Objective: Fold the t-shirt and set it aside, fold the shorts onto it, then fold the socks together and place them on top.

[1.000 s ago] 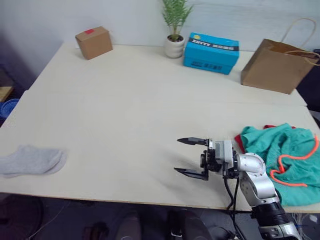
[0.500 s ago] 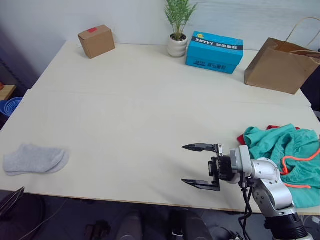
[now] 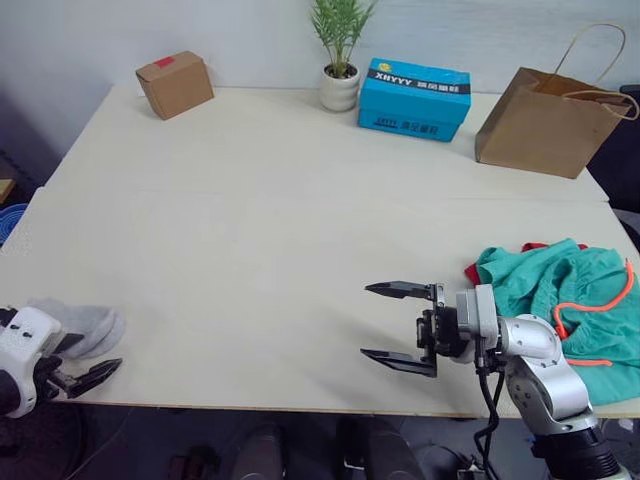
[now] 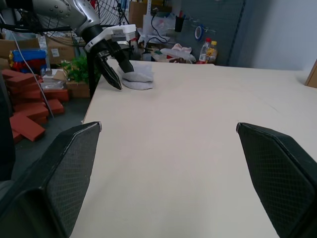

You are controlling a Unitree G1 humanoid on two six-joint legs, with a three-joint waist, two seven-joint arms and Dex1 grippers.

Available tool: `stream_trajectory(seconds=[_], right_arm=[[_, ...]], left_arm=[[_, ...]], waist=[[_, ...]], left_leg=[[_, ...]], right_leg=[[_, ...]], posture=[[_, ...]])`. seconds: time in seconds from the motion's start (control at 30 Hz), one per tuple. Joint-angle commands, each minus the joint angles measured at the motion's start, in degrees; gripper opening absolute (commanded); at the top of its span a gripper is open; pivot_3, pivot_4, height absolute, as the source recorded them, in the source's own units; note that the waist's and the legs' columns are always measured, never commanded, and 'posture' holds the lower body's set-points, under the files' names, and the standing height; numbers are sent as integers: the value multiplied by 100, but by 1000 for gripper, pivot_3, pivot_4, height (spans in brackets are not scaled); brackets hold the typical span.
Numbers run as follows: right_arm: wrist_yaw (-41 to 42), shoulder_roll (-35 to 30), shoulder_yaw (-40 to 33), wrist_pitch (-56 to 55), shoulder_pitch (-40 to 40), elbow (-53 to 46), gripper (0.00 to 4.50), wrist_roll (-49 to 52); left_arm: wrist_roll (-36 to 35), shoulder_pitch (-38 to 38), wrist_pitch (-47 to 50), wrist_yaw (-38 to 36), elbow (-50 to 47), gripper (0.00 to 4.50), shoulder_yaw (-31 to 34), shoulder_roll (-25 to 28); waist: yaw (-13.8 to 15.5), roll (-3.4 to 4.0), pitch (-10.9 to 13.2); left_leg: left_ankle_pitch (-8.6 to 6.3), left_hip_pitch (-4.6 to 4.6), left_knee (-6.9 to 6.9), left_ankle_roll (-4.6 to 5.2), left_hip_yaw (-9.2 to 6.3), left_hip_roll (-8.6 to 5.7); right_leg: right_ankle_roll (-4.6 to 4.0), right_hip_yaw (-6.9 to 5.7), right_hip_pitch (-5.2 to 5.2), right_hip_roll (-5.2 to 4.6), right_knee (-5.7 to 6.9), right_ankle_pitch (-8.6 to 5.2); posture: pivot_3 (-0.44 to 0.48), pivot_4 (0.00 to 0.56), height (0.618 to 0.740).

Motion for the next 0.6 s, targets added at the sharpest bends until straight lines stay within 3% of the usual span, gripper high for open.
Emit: stream_trajectory(seconds=[0.03,0.23,0.37,0.6], right_arm=[[-54,-99,-147,5,4,-246,4500,49],[-245,-104,-181,63,44,-332,4500,2],[-314,-155,-215,59,79,-336,4500,-34],[-391,-296,-332,25,108,-336,4500,-80]], left_arm=[[245,-175,-78,-206,204,3276,-291,93],[334,-786,-349,-606,680,1352,-621,92],[-210,-1305,-247,-1225,242,59,-837,14],[-773,-2790,717,-1371,-738,59,-2079,-211]], waist=[[4,3,1],[25,24,2],[53,24,2],[79,15,4]], left_leg=[[1,3,0,-1,1,0],[9,8,-2,-4,3,-2],[10,5,-1,-2,3,-7],[15,2,0,-1,5,-11]], right_leg=[[0,2,0,-1,4,0],[-1,5,-2,-4,12,1],[-1,4,-2,-10,12,1],[4,4,-2,-11,14,4]], posture=[[0,150,740],[0,150,740],[0,150,740],[0,150,740]])
